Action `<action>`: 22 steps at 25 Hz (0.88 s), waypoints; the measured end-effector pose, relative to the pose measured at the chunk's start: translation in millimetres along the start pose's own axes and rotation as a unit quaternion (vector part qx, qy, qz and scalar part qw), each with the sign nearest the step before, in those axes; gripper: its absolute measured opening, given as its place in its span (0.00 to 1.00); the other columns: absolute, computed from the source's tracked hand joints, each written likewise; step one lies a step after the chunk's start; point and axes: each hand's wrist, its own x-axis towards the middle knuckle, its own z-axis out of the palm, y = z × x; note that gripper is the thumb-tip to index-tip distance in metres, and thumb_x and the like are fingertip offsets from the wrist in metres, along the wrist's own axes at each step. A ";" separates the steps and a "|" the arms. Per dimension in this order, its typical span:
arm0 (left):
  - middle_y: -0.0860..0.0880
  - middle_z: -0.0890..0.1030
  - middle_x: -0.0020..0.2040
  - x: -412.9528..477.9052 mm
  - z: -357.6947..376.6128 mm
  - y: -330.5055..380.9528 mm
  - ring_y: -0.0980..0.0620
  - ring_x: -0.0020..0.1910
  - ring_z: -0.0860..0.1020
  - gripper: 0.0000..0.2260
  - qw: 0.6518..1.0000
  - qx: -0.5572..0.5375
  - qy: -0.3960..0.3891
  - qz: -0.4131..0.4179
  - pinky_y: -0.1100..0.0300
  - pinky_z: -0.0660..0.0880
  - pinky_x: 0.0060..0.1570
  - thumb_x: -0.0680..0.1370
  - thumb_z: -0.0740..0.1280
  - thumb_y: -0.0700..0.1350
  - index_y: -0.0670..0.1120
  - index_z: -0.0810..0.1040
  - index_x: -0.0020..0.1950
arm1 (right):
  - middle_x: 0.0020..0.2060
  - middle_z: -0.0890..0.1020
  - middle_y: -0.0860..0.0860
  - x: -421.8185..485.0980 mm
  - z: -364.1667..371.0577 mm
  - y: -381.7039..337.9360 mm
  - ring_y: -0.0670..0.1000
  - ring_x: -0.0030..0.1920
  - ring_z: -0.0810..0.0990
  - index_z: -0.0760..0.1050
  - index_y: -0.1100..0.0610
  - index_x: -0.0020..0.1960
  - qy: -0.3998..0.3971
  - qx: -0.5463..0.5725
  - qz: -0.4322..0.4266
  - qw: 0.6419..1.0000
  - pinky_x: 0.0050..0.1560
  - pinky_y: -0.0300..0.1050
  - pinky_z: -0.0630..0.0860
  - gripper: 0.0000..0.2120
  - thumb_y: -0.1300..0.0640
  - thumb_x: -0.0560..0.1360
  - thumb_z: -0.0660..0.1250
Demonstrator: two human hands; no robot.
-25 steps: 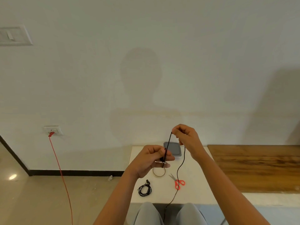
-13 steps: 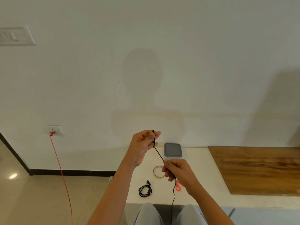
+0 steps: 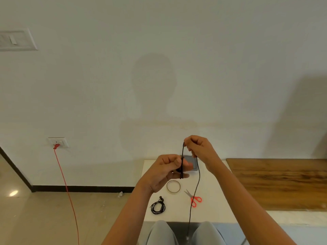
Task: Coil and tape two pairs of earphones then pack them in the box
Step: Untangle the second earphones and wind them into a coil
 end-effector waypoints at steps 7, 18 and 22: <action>0.44 0.84 0.53 15.7 -15.5 38.8 0.45 0.59 0.80 0.06 0.985 -0.056 0.112 0.117 0.48 0.76 0.59 0.76 0.64 0.41 0.40 0.80 0.45 | 0.28 0.77 0.50 -63.6 40.2 56.6 0.47 0.28 0.73 0.79 0.58 0.38 -0.124 0.027 0.106 0.986 0.34 0.38 0.75 0.20 0.45 0.76 0.60; 0.38 0.82 0.47 4.5 -14.5 11.0 0.38 0.49 0.76 0.12 0.991 0.135 0.021 -0.005 0.37 0.72 0.57 0.80 0.61 0.42 0.39 0.83 0.48 | 0.27 0.70 0.49 -11.4 -14.9 -41.3 0.46 0.26 0.65 0.74 0.59 0.40 0.044 0.072 -0.056 0.995 0.27 0.38 0.65 0.09 0.61 0.78 0.61; 0.36 0.83 0.50 -0.2 3.1 24.6 0.36 0.59 0.78 0.10 0.998 -0.049 0.020 0.029 0.38 0.75 0.57 0.79 0.59 0.39 0.38 0.80 0.46 | 0.28 0.69 0.49 12.1 -2.9 -3.0 0.47 0.26 0.62 0.76 0.56 0.38 0.013 0.033 0.047 0.998 0.27 0.38 0.61 0.11 0.55 0.78 0.61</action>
